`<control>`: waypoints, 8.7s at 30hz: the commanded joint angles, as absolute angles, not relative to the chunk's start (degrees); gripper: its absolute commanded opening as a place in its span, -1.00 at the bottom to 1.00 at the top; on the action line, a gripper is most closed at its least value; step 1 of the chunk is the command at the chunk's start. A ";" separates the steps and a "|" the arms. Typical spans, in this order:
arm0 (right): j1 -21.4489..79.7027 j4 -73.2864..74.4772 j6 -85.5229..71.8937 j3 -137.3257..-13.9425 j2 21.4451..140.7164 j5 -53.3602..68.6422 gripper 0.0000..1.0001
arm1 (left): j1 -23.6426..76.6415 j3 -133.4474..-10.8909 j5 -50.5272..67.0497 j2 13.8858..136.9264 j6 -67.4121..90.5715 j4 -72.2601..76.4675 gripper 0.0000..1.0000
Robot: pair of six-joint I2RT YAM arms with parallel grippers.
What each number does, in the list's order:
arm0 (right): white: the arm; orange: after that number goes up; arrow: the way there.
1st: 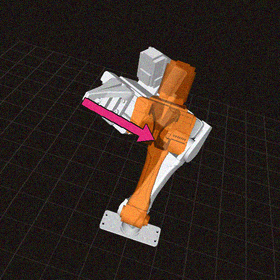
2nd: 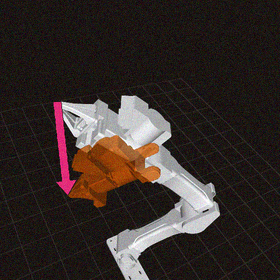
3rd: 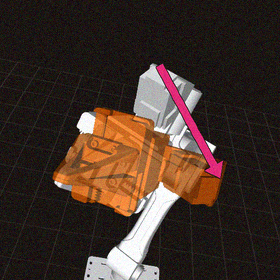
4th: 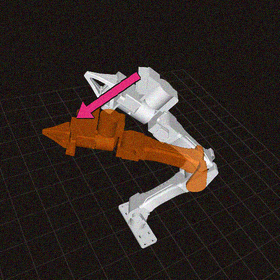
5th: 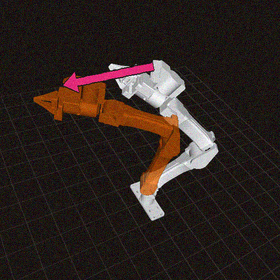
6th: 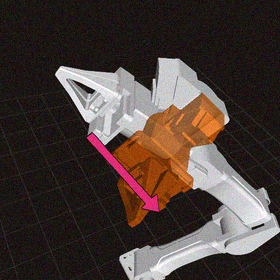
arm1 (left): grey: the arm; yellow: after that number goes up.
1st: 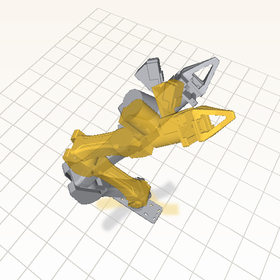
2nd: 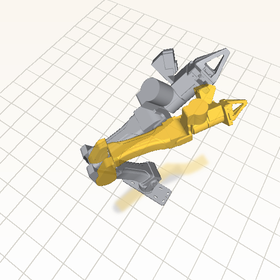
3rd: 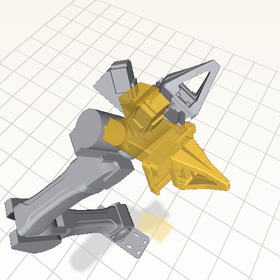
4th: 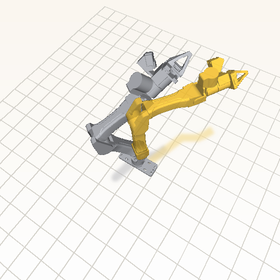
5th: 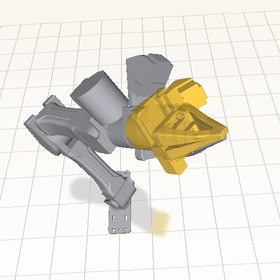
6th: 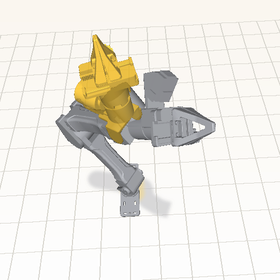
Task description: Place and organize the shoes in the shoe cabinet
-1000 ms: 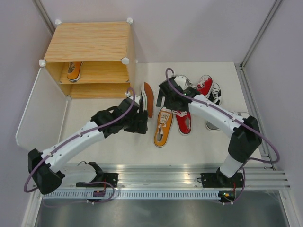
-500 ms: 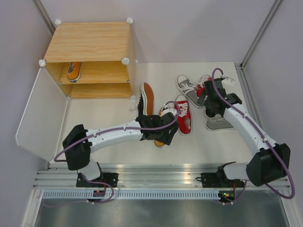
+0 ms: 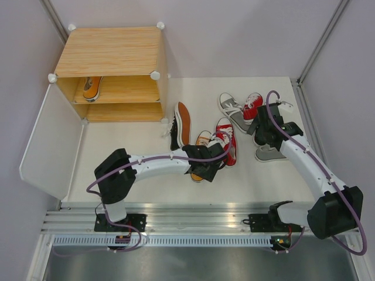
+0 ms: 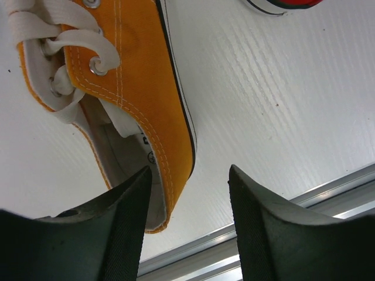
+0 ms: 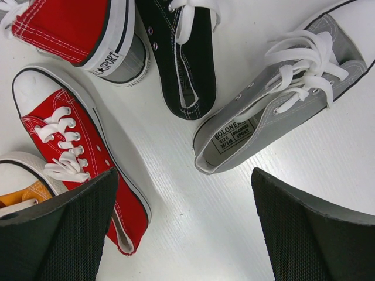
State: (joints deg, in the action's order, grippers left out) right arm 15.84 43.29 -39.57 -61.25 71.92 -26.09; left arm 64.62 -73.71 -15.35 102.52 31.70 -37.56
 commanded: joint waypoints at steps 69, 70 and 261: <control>13.36 37.97 -32.96 -62.14 73.04 -15.47 0.95 | 9.06 -97.03 -5.54 93.51 -19.94 -38.33 -0.95; 13.36 37.97 -32.87 -61.62 72.69 -15.38 0.95 | 8.44 -97.03 -4.58 93.86 -20.82 -37.89 -0.95; 7.03 27.42 -24.35 -46.84 62.49 2.37 0.84 | -6.67 -75.24 -25.86 86.23 17.14 0.35 0.23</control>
State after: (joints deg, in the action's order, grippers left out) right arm 7.27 29.12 -25.30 -47.13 64.36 0.30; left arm -5.45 -74.96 -28.25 94.56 18.74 -3.05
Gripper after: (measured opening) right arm 0.919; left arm 0.631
